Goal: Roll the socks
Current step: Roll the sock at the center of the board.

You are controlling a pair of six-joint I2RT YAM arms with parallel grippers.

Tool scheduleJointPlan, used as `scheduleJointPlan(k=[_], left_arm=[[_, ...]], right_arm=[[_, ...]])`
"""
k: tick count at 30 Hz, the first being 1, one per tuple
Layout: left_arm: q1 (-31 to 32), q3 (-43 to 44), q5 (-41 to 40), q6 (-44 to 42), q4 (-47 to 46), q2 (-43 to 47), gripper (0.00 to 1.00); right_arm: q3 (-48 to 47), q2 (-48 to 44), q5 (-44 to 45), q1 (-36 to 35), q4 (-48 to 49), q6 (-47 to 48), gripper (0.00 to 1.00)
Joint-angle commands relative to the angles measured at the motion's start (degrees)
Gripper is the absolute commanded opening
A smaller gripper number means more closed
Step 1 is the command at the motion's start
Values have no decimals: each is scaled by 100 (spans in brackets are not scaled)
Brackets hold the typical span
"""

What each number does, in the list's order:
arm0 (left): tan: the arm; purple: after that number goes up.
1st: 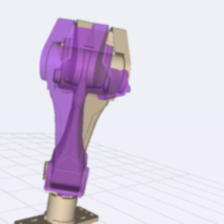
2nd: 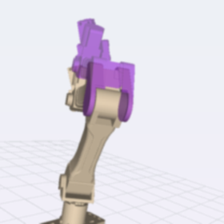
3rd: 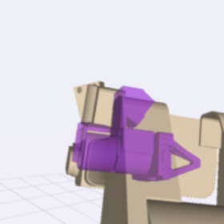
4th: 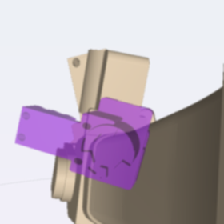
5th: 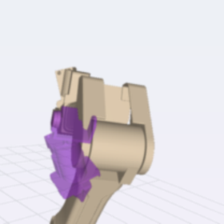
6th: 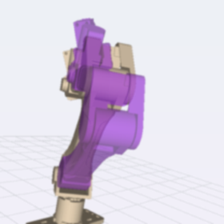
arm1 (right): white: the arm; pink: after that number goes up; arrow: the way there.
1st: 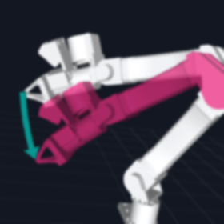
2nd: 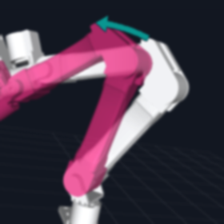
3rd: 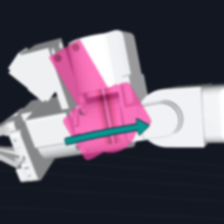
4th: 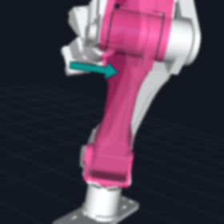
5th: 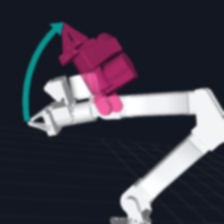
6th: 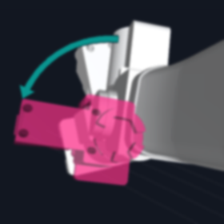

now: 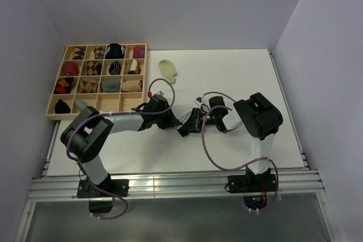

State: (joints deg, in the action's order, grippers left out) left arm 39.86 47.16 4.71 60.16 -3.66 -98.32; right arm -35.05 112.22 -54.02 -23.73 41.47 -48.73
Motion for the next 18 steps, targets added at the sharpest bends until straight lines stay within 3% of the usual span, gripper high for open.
scheduleJointPlan(k=[1,4,8,12,15,18], left_arm=[[101,109,-427,-312,831,-398,37],[136,188,-445,-382,1059,-521,34],[189,381,-629,-549,1315,-583,34],[250,479,-682,-672,1403,-548,34],[286,566,-656,-725,1421,-556,34],[312,584,-586,-725,1386,-574,33]], right_arm=[[182,-437,638,44,-964,565,29],[113,-989,936,-18,-1676,952,41],[-72,-1878,1735,-202,-2958,1776,49],[-318,-2827,3689,-676,-4241,2383,50],[-476,-3469,4852,-1343,-4420,2763,51],[-494,-3646,5392,-1977,-4254,3018,51]])
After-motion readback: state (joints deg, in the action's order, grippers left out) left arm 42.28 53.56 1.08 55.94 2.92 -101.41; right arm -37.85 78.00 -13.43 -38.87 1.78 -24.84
